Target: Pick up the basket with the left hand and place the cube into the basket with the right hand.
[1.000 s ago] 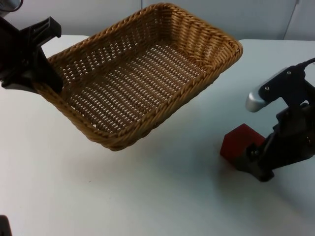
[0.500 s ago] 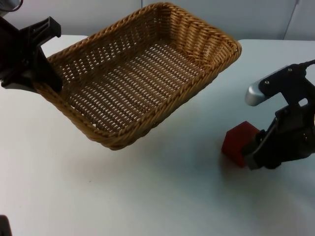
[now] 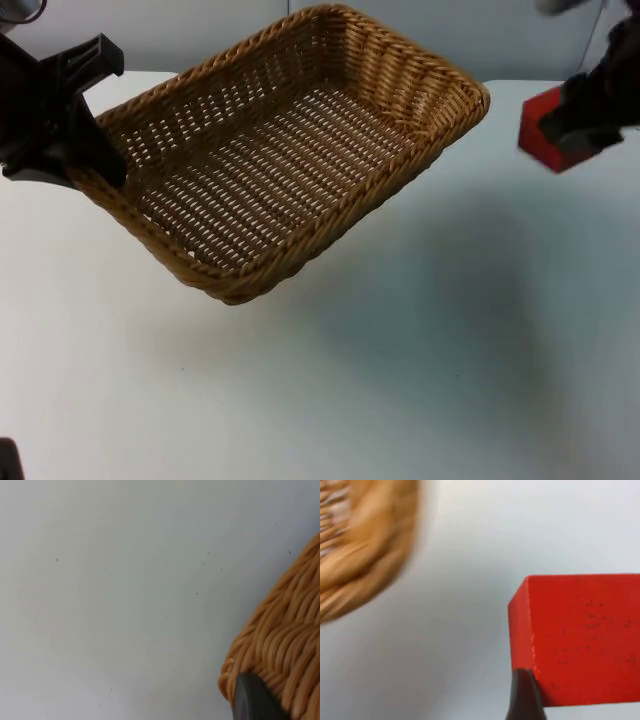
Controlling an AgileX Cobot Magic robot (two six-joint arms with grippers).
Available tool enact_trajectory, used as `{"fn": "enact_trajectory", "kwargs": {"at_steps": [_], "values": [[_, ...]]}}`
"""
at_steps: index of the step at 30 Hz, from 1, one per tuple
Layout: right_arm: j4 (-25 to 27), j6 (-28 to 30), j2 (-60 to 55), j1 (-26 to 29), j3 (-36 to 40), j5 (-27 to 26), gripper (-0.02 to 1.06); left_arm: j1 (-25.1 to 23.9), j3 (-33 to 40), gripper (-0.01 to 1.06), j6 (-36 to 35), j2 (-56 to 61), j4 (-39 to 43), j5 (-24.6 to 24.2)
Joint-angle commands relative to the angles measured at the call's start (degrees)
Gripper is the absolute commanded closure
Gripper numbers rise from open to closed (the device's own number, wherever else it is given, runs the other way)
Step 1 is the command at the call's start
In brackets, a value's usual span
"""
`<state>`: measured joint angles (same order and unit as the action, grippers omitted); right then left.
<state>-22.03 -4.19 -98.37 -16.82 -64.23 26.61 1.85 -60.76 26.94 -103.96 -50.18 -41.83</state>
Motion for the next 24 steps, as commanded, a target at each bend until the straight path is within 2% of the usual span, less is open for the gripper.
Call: {"fn": "enact_trajectory", "kwargs": {"at_steps": [1,5,8,9,10,12,14,17,21,24], "values": [[-1.3,-0.7,1.0,0.8,-5.9,5.7,1.04,-0.2,-0.7,1.05,-0.2,1.0,-1.7,-0.1],[0.1,0.3,1.6,-0.2,-11.3,5.7,1.04,-0.2,-0.7,1.05,-0.2,1.0,-1.7,1.0],[12.3,10.0,1.5,-4.3,-16.2,3.3,1.05,-0.2,-0.7,1.05,-0.2,1.0,-1.7,3.0],[16.2,14.3,1.5,-5.6,-16.5,2.1,1.05,-0.2,-0.7,1.05,-0.2,1.0,-1.7,3.4],[16.2,14.3,1.5,-5.6,-16.5,2.1,1.05,-0.2,-0.7,1.05,-0.2,1.0,-1.7,3.4],[25.5,21.6,1.3,-9.0,-16.5,0.6,1.05,-0.2,-0.7,1.05,-0.2,1.0,-1.7,4.0],[31.6,27.0,0.0,-11.8,-16.5,0.6,1.05,-0.2,-0.7,1.05,-0.2,1.0,-1.7,4.4],[34.0,28.6,-1.6,-14.4,-16.5,0.9,1.05,-0.2,-0.7,1.05,-0.2,1.0,-1.7,4.8],[34.9,28.5,-4.8,-16.0,-16.5,0.9,1.05,-0.2,-0.7,1.05,-0.2,1.0,-1.5,5.3],[39.3,28.4,-8.4,-16.5,-16.6,0.9,1.05,-0.2,-0.7,1.05,-0.2,1.0,-1.5,6.1]]}}
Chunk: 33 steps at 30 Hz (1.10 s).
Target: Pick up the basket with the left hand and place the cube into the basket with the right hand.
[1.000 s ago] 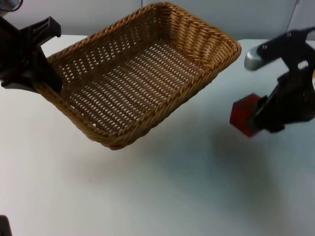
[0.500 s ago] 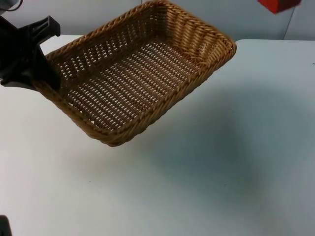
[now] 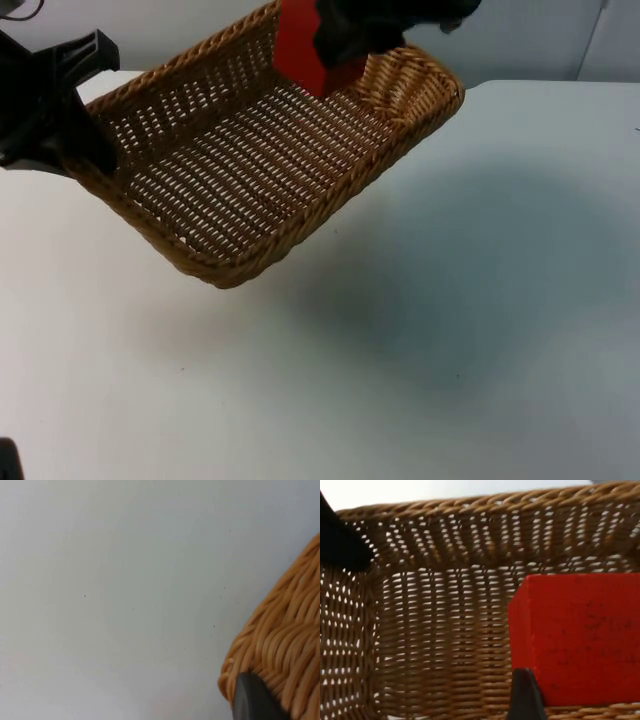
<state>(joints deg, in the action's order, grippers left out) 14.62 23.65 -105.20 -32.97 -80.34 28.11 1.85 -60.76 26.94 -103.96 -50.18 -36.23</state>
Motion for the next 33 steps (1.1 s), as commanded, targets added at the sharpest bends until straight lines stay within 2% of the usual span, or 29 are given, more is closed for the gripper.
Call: {"fn": "enact_trajectory", "kwargs": {"at_steps": [1,4,8,9,12,13,17,18,19,24,27,28,30,31,33], "values": [[4.3,0.3,-2.7,-0.4,-0.5,-0.6,1.05,-0.2,-0.7,1.05,-0.2,1.0,-1.5,0.6],[5.2,0.3,-4.1,-0.4,-0.5,-0.6,1.01,-0.2,-0.7,1.05,-0.2,1.0,-1.5,0.6],[5.2,0.4,-4.3,-0.4,-1.0,0.3,0.76,-0.2,-0.7,1.05,-0.2,1.0,-1.5,0.6],[5.2,0.4,-4.3,-0.4,-1.0,0.3,0.76,-0.2,-0.7,1.05,-0.2,1.0,-1.5,0.6],[5.0,0.5,-4.3,-0.4,-3.0,2.5,0.46,-0.2,-0.7,1.05,-0.2,1.0,-1.5,0.7],[5.0,0.5,-4.3,-0.4,-3.0,2.5,0.46,-0.2,-0.7,1.05,-0.2,1.0,-1.5,0.7],[4.8,0.5,-4.3,-0.4,-5.0,3.5,0.05,-0.2,-0.7,1.05,-0.2,1.0,-1.5,0.8],[4.8,0.5,-4.3,-0.4,-5.0,3.5,0.05,-0.2,-0.7,1.05,-0.2,1.0,-1.5,0.8],[4.7,0.7,-4.3,-0.4,-5.4,3.6,-0.01,-0.2,-0.7,1.05,-0.2,1.0,-1.5,1.1],[4.3,0.5,-4.1,-0.1,-7.9,4.6,-0.01,-0.2,-0.7,1.05,-0.2,1.0,-1.5,1.2],[-2.2,-7.0,-3.4,2.6,-11.4,8.7,-0.01,-0.2,-0.7,1.05,-0.2,1.0,-1.6,1.4],[-2.2,-7.0,-3.4,2.6,-11.4,8.7,-0.01,-0.2,-0.7,1.05,-0.2,1.0,-1.6,1.4],[-7.9,-14.1,-1.8,5.9,-13.1,11.7,0.00,-0.2,-0.7,1.05,-0.2,1.0,-1.6,1.5],[-9.5,-16.0,-0.5,7.9,-13.2,12.5,0.01,-0.2,-0.7,1.05,-0.2,1.0,-1.6,1.6],[-10.1,-17.9,3.0,12.1,-13.2,13.9,0.13,-0.2,-0.7,1.05,-0.2,1.0,-1.6,1.6]]}}
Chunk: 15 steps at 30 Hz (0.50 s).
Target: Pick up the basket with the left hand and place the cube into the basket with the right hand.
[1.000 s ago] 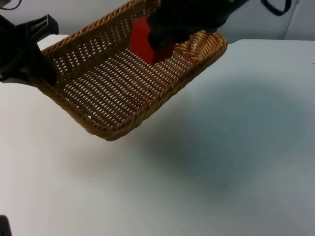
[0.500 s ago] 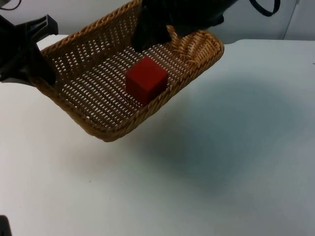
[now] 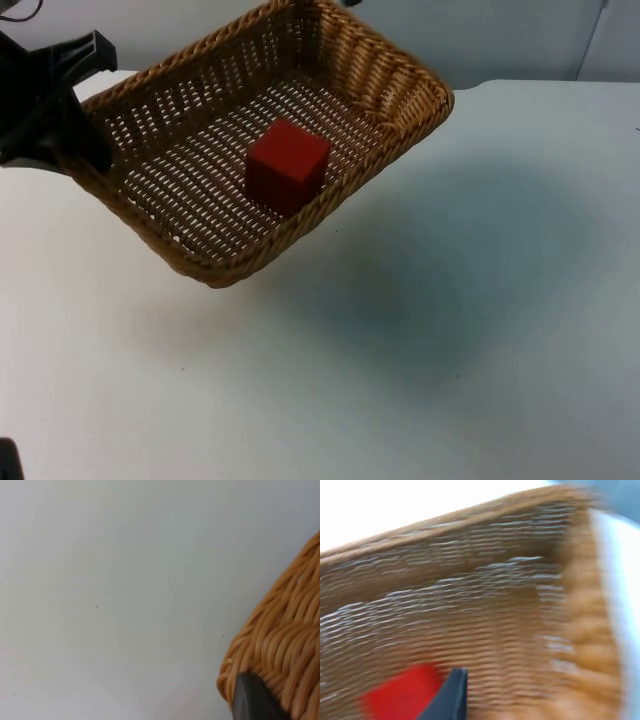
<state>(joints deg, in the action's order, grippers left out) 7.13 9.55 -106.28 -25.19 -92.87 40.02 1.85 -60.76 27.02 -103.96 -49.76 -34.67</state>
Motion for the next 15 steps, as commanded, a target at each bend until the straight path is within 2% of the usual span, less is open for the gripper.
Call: {"fn": "enact_trajectory", "kwargs": {"at_steps": [1,4,5,6,8,9,10,11,12,15], "values": [[-2.6,-3.8,4.0,4.4,-0.7,2.0,0.13,-0.2,-0.7,1.05,-0.2,1.0,-2.0,0.1],[-3.0,-8.3,9.7,11.4,-0.7,2.8,0.57,-0.2,-0.7,1.05,-0.2,1.0,-2.0,0.1],[-3.0,-8.3,9.7,11.4,-0.7,2.8,0.57,-0.2,-0.7,1.05,-0.2,1.0,-2.0,0.1],[-3.9,-10.2,11.4,13.0,-0.7,2.9,0.69,-0.2,-0.7,1.05,-0.2,1.0,-2.0,0.2],[-8.8,-13.6,15.4,15.5,-0.7,3.3,0.99,-0.2,-0.7,1.05,-0.2,1.0,-2.0,0.3],[-12.6,-15.7,17.3,15.9,-0.7,3.6,1.05,-0.2,-0.7,1.05,-0.2,1.0,-2.0,0.3],[-16.9,-17.6,18.8,16.1,-0.7,4.3,1.05,-0.2,-0.7,1.05,-0.2,1.0,-2.0,0.3],[-16.9,-17.6,18.8,16.1,-0.7,4.3,1.05,-0.2,-0.7,1.05,-0.2,1.0,-2.0,0.3],[-24.2,-20.4,21.0,16.2,-0.7,5.9,1.05,-0.2,-0.7,1.05,-0.2,1.0,-2.0,0.3],[-36.8,-27.8,23.6,16.4,-0.7,10.1,1.05,-0.2,-0.7,1.05,-0.2,1.0,-2.0,0.5]]}}
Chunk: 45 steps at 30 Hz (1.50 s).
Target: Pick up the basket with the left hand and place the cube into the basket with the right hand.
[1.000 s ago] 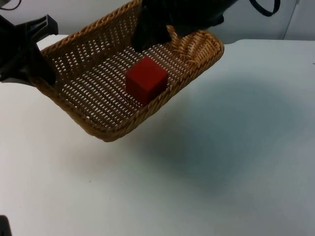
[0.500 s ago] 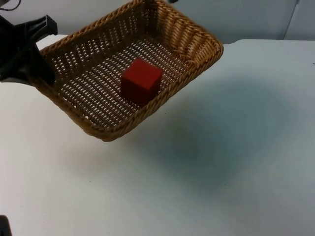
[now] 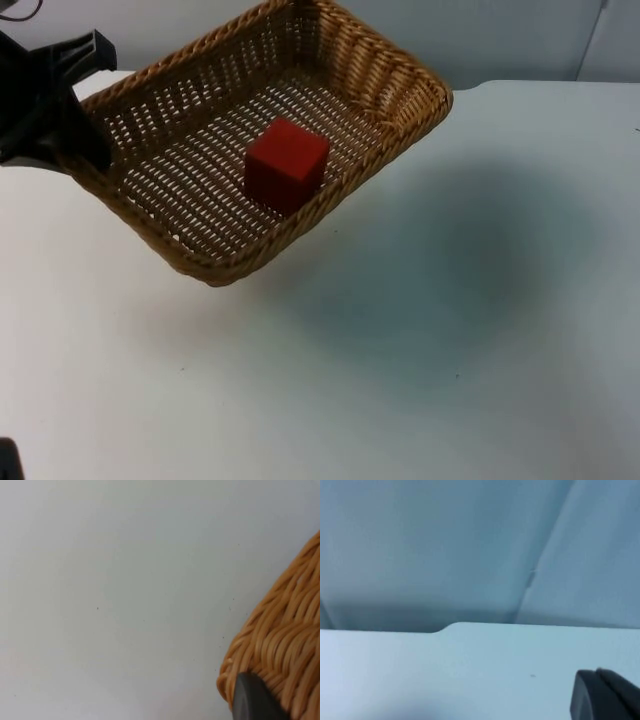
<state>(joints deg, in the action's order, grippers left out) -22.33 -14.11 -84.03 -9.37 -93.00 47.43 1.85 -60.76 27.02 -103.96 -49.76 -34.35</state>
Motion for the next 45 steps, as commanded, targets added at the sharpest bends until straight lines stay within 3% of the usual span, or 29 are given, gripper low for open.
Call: {"fn": "enact_trajectory", "kwargs": {"at_steps": [1,3,9,21,25,31,36,40,45], "values": [[-7.3,-4.2,1.4,0.6,-0.5,2.7,1.05,-0.2,-0.7,1.05,-0.2,1.0,-2.0,0.2],[-10.4,-7.2,2.0,1.2,-0.5,4.8,1.05,-0.2,-0.7,1.05,-0.2,1.0,-2.0,0.2],[-11.7,-7.9,2.0,2.9,-0.5,9.4,1.05,-0.2,-0.7,1.05,-0.2,1.0,-2.0,0.4],[-13.6,-8.0,2.0,2.9,-0.5,10.6,1.05,-0.2,-0.7,1.05,-0.2,1.0,-2.0,0.5],[-13.4,-8.0,2.0,2.9,-0.5,11.7,1.05,-0.2,-0.7,1.05,-0.2,1.0,-4.0,4.1],[-13.4,-8.0,2.0,2.9,-0.5,12.2,1.05,-0.1,-0.7,1.05,0.1,0.9,-4.8,3.6],[-12.5,-8.0,2.0,2.9,-0.5,12.7,1.05,0.0,-0.7,1.05,5.0,-1.0,-12.5,0.5],[-11.8,-8.0,2.0,2.9,-0.5,12.7,1.05,0.0,-0.7,1.05,9.0,-4.8,-26.3,-3.6],[-11.8,-8.0,2.0,2.9,-0.5,12.7,1.05,0.0,-0.6,1.05,9.0,-6.3,-26.6,-3.5]]}}
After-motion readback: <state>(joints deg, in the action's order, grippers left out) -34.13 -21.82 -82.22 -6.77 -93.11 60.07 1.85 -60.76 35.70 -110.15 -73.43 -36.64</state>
